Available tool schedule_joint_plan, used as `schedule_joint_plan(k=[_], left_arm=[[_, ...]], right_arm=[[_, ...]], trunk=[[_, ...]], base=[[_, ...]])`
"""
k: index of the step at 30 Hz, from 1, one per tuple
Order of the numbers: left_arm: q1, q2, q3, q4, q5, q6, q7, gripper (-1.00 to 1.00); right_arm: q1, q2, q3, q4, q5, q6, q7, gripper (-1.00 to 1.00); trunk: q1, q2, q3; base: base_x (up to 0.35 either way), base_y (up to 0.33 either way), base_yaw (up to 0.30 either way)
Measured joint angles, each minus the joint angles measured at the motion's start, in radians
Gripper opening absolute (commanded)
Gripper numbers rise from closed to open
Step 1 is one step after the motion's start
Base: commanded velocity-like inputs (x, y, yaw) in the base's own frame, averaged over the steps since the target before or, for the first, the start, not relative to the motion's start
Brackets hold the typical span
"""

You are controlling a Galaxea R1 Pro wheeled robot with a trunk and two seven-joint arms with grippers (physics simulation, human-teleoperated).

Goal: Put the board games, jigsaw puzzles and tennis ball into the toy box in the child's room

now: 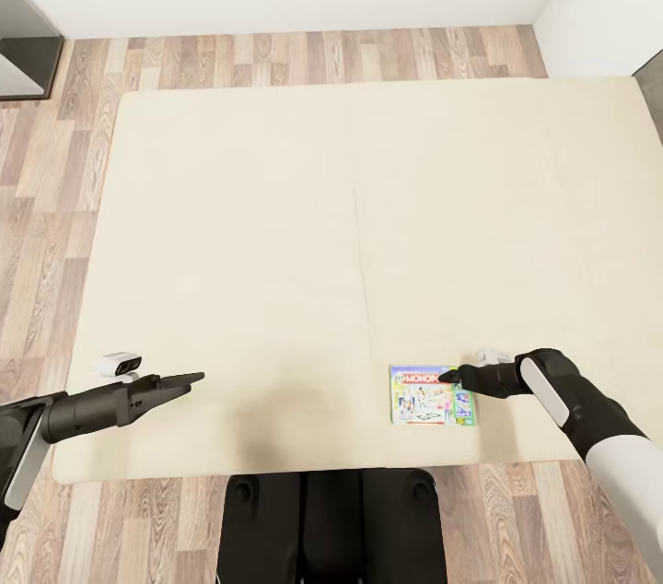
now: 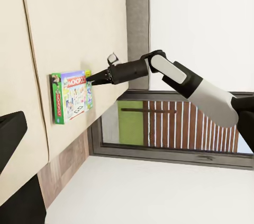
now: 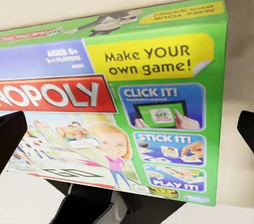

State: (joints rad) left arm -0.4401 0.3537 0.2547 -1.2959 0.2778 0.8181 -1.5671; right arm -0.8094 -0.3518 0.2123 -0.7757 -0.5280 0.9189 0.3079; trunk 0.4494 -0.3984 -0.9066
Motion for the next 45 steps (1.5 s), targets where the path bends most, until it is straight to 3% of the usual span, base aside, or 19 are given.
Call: schedule_joint_plan(k=[45], left_arm=[[0.000,0.003,0.000,0.000,0.001,0.001,0.000,1.00]], right_arm=[[0.000,0.003,0.001,0.000,-0.001,0.000,0.000,1.00]], trunk=[[0.000,0.000,-0.008]], base=[[0.000,0.000,0.013]])
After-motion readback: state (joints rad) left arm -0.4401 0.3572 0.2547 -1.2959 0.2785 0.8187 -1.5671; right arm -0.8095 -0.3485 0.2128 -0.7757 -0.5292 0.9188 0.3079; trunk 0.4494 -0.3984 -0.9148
